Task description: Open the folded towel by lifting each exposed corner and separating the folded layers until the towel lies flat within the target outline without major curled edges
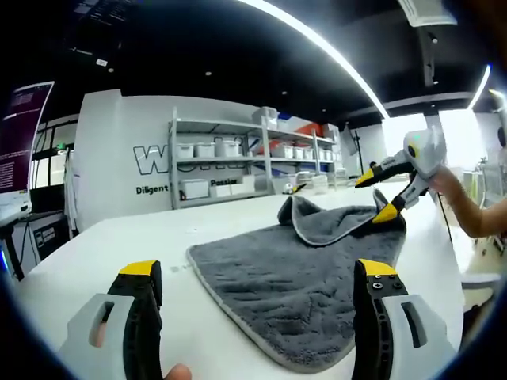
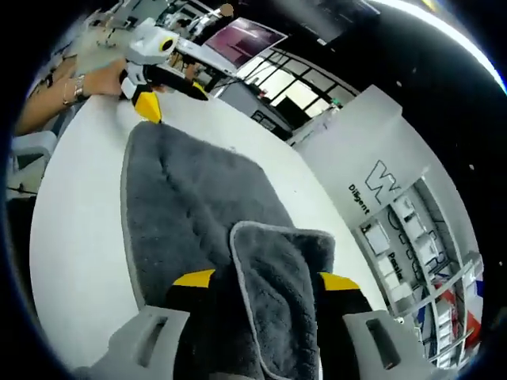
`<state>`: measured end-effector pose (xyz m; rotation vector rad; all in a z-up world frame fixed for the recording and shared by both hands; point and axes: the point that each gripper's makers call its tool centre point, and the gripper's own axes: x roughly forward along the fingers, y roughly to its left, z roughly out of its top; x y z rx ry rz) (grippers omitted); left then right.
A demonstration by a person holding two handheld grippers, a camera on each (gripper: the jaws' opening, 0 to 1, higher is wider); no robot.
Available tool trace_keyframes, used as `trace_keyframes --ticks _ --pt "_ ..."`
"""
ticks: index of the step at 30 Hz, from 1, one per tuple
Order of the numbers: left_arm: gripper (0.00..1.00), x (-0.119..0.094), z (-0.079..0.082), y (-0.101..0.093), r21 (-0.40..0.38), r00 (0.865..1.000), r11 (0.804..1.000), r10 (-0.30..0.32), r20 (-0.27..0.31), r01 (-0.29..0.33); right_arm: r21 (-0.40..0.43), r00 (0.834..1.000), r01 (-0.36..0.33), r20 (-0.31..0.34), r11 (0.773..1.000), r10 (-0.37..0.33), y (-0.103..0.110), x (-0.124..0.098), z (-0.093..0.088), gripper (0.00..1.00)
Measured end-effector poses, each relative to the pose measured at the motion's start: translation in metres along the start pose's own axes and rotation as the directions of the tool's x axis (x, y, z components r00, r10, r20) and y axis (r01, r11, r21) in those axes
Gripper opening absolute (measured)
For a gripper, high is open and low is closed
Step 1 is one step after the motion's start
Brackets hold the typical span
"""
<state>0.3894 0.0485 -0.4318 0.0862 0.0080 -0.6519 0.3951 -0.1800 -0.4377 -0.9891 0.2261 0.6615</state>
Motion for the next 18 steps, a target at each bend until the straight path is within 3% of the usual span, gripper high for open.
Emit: trace_keyframes --ticks 1,8,14,18 --pt "0.99 0.0 0.0 0.0 0.0 1.0 1.0 0.0 -0.001 0.0 -0.005 1.0 -0.007 -0.007 1.0 0.007 0.003 0.003 -0.001 0.29" --pt "0.99 -0.001 -0.001 -0.002 0.0 1.0 1.0 0.0 -0.003 0.0 -0.044 0.995 -0.072 -0.073 0.996 0.069 0.02 0.022 -0.015 0.23" --pt "0.99 0.001 0.0 0.002 -0.001 1.0 1.0 -0.001 -0.002 0.001 -0.064 0.993 -0.063 -0.107 0.996 0.056 0.014 0.036 -0.02 0.15" --pt "0.99 0.001 0.0 0.002 -0.001 1.0 1.0 -0.002 -0.003 0.002 -0.04 0.988 -0.1 -0.126 0.994 0.094 0.018 0.042 -0.025 0.1"
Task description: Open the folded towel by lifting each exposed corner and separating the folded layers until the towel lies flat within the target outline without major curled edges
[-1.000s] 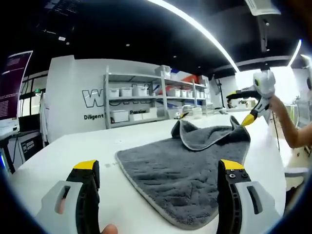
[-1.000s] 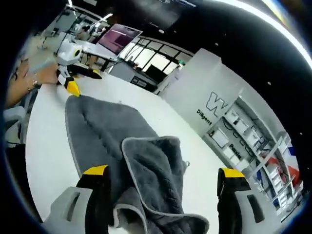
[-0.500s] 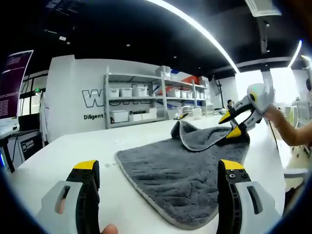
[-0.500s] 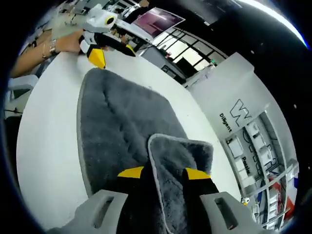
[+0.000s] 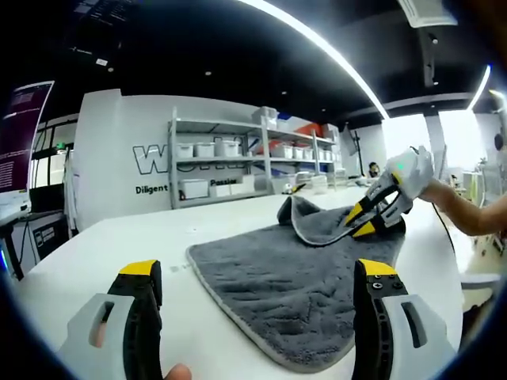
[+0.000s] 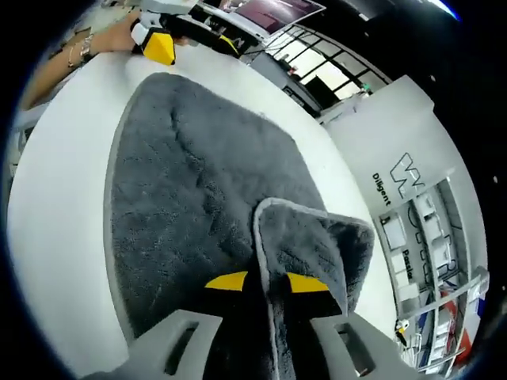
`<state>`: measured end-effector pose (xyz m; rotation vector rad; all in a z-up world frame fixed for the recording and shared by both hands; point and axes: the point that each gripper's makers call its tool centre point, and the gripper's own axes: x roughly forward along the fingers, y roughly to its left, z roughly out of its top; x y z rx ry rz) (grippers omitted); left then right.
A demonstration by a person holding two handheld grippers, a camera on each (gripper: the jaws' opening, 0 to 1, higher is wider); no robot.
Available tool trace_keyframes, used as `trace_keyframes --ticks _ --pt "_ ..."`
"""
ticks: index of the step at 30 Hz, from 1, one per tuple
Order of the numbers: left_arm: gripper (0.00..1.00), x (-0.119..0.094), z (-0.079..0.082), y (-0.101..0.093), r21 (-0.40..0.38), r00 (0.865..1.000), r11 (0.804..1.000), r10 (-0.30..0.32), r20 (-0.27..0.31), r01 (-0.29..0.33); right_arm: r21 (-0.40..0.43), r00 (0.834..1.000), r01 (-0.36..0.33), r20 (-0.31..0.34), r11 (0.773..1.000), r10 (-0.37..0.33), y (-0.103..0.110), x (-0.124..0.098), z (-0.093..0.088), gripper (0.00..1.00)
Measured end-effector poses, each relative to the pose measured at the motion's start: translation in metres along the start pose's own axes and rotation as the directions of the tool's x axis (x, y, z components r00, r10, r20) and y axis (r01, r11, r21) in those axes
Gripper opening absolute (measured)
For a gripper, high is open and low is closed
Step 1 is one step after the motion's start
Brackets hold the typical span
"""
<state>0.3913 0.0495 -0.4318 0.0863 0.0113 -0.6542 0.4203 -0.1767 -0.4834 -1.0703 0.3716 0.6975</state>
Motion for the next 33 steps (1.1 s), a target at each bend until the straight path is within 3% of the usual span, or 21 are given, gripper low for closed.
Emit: trace_keyframes --ticks 4,11,23,33 --pt "0.99 0.0 0.0 0.001 -0.001 1.0 1.0 -0.002 0.001 0.002 0.004 1.0 -0.022 -0.007 1.0 0.022 0.008 0.0 -0.005 0.0" --pt "0.99 0.001 0.0 0.0 0.0 1.0 1.0 -0.004 -0.001 0.004 0.03 0.999 0.022 0.036 0.999 -0.023 -0.004 -0.017 -0.002 0.0" --pt "0.99 0.0 -0.001 0.0 0.0 1.0 1.0 -0.003 -0.003 0.003 0.095 0.969 0.223 0.085 0.97 -0.231 -0.073 -0.058 -0.001 0.0" --pt "0.99 0.0 -0.001 0.0 0.002 1.0 1.0 -0.003 -0.006 0.003 0.129 0.934 0.348 0.037 0.928 -0.356 -0.129 -0.091 -0.029 0.0"
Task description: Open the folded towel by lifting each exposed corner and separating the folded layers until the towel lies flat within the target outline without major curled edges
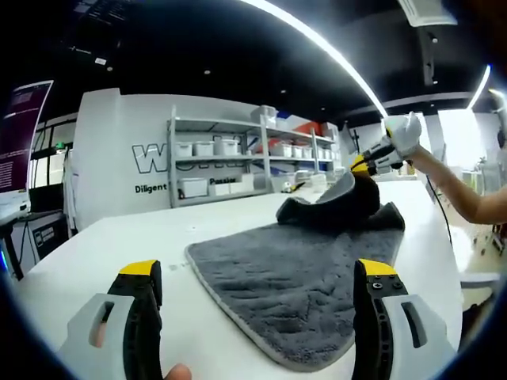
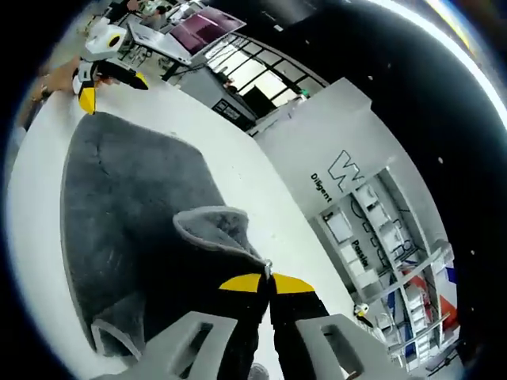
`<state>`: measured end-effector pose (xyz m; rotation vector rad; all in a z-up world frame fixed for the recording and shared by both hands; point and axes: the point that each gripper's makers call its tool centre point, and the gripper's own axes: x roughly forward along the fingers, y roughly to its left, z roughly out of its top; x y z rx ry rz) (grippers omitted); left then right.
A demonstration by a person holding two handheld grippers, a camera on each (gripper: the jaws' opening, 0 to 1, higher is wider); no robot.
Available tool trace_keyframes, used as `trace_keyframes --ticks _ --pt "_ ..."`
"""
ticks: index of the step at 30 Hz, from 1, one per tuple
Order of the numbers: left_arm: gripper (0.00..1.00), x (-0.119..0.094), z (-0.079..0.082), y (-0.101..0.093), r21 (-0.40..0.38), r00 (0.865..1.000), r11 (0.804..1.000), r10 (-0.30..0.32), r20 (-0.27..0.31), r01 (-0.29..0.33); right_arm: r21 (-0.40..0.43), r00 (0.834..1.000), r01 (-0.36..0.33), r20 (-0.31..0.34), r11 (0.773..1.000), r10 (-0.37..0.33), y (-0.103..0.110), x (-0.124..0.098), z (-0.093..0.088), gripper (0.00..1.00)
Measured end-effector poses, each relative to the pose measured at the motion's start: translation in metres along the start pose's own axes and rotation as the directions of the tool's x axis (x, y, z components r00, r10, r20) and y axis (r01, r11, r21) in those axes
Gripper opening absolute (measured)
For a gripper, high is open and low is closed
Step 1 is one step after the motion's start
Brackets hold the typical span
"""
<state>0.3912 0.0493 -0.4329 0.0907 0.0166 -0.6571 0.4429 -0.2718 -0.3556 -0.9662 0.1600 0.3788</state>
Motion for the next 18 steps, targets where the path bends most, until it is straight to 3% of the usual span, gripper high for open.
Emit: trace_keyframes --ticks 9,18 --pt "0.99 -0.002 -0.001 -0.005 -0.001 1.0 1.0 0.0 0.0 0.0 0.0 0.987 0.131 -0.095 0.991 -0.13 -0.066 -0.007 -0.04 0.0" --pt "0.99 -0.003 -0.002 -0.007 0.0 1.0 1.0 0.002 -0.002 -0.002 0.026 0.963 0.188 -0.202 0.982 -0.179 -0.099 -0.004 -0.091 0.0"
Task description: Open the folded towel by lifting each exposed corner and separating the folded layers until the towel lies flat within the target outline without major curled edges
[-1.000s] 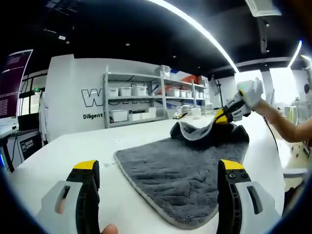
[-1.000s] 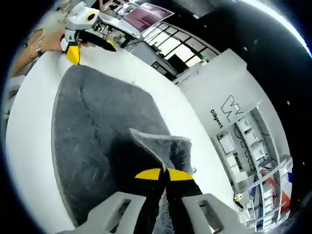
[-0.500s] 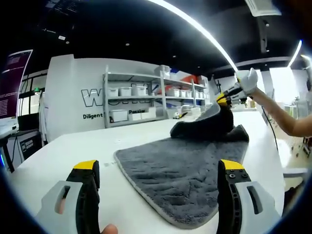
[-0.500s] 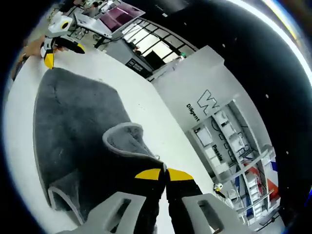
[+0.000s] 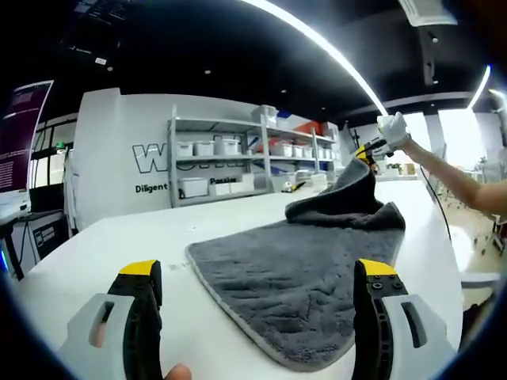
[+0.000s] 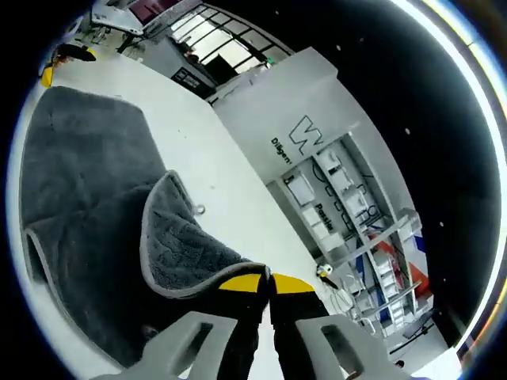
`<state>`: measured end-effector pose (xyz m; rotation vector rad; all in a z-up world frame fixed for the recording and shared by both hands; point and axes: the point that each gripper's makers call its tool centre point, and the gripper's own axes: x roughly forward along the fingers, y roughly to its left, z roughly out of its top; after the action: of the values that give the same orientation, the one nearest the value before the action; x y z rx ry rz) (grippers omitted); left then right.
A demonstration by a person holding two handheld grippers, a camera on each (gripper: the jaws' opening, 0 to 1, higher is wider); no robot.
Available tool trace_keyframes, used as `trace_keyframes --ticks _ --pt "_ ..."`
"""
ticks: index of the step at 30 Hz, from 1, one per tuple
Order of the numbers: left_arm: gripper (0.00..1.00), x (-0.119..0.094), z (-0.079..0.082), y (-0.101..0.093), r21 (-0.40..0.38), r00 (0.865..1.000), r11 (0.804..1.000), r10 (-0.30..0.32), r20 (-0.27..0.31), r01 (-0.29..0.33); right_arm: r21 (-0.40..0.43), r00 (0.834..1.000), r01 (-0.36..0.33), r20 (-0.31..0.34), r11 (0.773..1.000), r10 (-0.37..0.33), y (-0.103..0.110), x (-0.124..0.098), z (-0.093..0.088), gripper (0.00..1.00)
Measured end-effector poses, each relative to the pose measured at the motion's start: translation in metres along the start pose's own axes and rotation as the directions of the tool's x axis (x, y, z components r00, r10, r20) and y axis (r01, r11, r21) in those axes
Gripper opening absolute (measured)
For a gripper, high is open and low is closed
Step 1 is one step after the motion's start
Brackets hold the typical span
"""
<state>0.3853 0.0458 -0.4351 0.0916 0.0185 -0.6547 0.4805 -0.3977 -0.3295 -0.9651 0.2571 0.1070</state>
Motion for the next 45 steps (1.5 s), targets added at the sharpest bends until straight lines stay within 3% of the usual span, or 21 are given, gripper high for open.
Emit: trace_keyframes --ticks 6,16,20,23,29,33,39,45 --pt "0.99 0.0 0.0 0.001 0.0 1.0 1.0 0.0 -0.002 0.0 0.057 0.998 0.01 -0.06 0.998 -0.006 -0.009 0.009 -0.039 0.0" --pt "0.99 0.0 -0.001 0.002 -0.001 1.0 1.0 0.002 -0.006 -0.002 0.08 0.984 0.074 -0.169 0.994 -0.06 -0.028 0.018 -0.09 0.0" --pt "0.99 0.0 -0.001 0.001 0.0 1.0 1.0 0.001 -0.008 -0.001 0.057 0.964 0.099 -0.255 0.993 -0.081 -0.033 0.018 -0.117 0.0" --pt "0.99 0.0 -0.001 0.002 0.001 1.0 1.0 0.001 -0.009 -0.001 0.065 0.96 0.108 -0.267 0.992 -0.088 -0.036 0.019 -0.127 0.0" --pt "0.99 0.001 -0.002 0.003 0.002 1.0 1.0 0.001 -0.013 -0.001 0.027 0.936 0.122 -0.337 0.992 -0.106 -0.036 0.023 -0.156 0.0" --pt "0.99 0.001 -0.003 0.002 0.002 1.0 1.0 0.001 -0.015 -0.001 0.0 0.905 0.119 -0.41 0.993 -0.109 -0.031 0.028 -0.183 0.0" --pt "0.99 0.003 -0.003 0.004 0.002 1.0 1.0 0.001 -0.019 -0.001 -0.003 0.871 0.157 -0.471 0.988 -0.14 -0.041 0.028 -0.215 0.01" --pt "0.99 0.003 -0.004 0.004 0.006 1.0 1.0 0.002 -0.021 -0.002 -0.027 0.862 0.138 -0.49 0.99 -0.133 -0.038 0.03 -0.233 0.01"
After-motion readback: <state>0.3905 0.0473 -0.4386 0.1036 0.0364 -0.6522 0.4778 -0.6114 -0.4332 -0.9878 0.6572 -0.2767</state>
